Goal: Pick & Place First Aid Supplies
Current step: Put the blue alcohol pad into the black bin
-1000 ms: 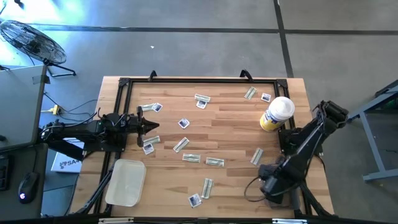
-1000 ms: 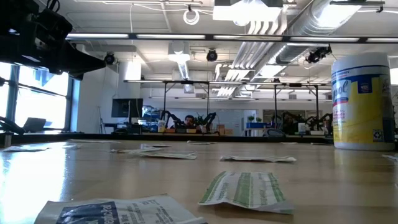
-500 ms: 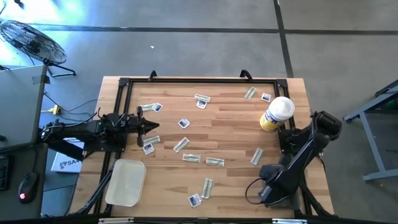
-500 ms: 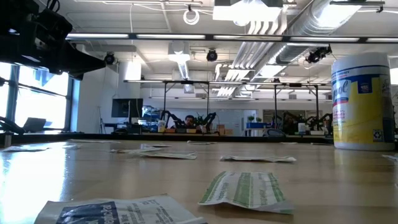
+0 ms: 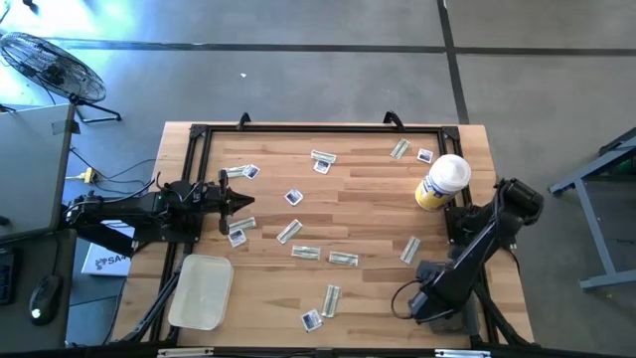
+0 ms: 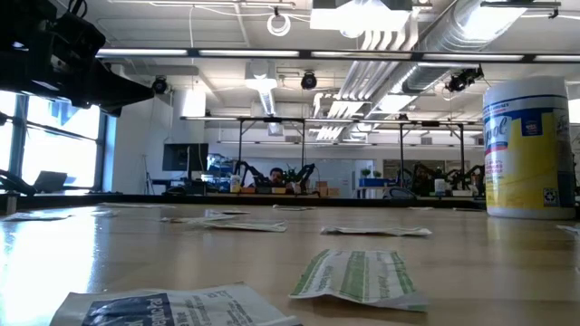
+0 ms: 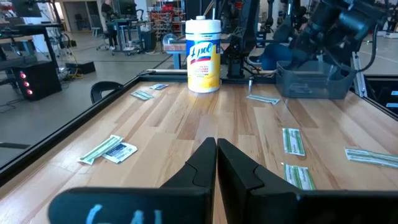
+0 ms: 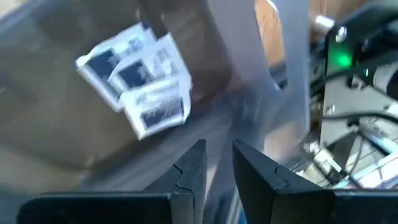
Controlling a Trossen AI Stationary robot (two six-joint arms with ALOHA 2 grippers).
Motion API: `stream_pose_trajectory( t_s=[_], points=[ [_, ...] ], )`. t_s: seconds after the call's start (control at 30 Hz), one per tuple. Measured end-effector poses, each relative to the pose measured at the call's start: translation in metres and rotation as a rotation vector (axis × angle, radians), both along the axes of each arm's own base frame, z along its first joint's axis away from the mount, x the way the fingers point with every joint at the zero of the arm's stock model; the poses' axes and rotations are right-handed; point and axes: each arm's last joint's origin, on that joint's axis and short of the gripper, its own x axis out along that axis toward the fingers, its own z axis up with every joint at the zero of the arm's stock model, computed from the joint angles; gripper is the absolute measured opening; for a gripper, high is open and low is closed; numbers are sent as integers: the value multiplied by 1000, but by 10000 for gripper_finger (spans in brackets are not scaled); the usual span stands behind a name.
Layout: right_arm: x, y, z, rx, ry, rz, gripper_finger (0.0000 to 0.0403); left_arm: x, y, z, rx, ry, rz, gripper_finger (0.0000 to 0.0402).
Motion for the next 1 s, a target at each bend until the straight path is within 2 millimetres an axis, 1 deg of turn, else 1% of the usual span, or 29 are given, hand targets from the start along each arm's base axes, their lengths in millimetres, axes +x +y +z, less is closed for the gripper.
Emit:
stream_pose_trajectory(
  t_s=[0.07, 0.17, 0.3, 0.4, 0.47, 0.57, 0.7, 0.77, 0.87, 1.0],
  points=[
    [6, -4, 14, 22, -25, -14, 67, 0, 0, 0, 0, 0, 0, 12],
    [19, -6, 34, 39, -165, -12, 59, 0, 0, 0, 0, 0, 0, 12],
    [43, -2, 51, 19, -485, 61, 50, 0, 0, 0, 0, 0, 0, 11],
    [63, 5, 53, 9, -761, 166, 46, 0, 0, 0, 0, 0, 0, 11],
    [77, 11, 50, 22, -943, 229, 47, 0, 0, 0, 0, 0, 0, 12],
    [98, 17, 42, 85, -1164, 342, 50, 0, 0, 0, 0, 0, 0, 12],
    [121, 19, 33, 172, -1490, 487, 59, 0, 0, 0, 0, 0, 0, 12],
    [132, 18, 30, 199, -1618, 570, 67, 0, 0, 0, 0, 0, 0, 12],
    [148, 12, 17, 204, -1647, 668, 83, 0, 0, 0, 0, -1, 0, 12],
    [179, 10, -3, 247, -1590, 762, 104, 0, 0, 0, 0, -1, 0, 12]
  ],
)
